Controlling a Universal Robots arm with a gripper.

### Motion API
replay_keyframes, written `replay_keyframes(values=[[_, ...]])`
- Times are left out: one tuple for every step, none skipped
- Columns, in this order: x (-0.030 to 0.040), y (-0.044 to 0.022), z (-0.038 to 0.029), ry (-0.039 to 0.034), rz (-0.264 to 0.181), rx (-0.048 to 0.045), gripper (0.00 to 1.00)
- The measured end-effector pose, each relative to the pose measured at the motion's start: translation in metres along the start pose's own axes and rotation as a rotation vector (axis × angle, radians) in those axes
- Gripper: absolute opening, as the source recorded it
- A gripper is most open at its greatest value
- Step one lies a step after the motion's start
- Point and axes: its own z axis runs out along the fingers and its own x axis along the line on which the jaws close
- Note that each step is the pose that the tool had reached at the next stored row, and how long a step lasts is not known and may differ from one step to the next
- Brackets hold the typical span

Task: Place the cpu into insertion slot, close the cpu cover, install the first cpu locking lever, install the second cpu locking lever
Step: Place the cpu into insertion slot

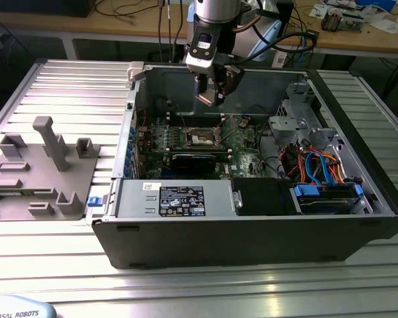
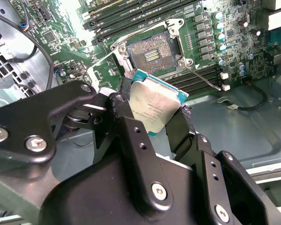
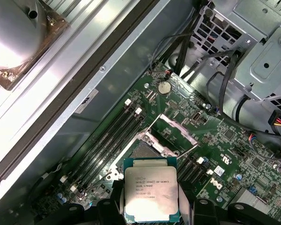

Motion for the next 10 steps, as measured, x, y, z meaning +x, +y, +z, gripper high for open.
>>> replay_keyframes(values=[[0.0000, 0.0000, 0.0000, -0.0003, 0.001, 0.0001, 0.54], [0.0000, 0.0000, 0.0000, -0.0006, 0.003, 0.0002, 0.54], [0.0000, 0.0000, 0.0000, -0.0009, 0.004, 0.0004, 0.54], [0.0000, 0.0000, 0.0001, -0.0013, 0.004, 0.0007, 0.54], [0.0000, 0.0000, 0.0000, -0.0018, 0.005, 0.0010, 0.54], [0.0000, 0.0000, 0.0001, -0.0022, 0.006, 0.0012, 0.54], [0.0000, 0.0000, 0.0001, -0.0028, 0.007, 0.0016, 0.54], [0.0000, 0.0000, 0.0001, -0.0034, 0.008, 0.0021, 0.54], [0.0000, 0.0000, 0.0001, -0.0038, 0.009, 0.0023, 0.54], [0.0000, 0.0000, 0.0001, -0.0042, 0.010, 0.0025, 0.54]])
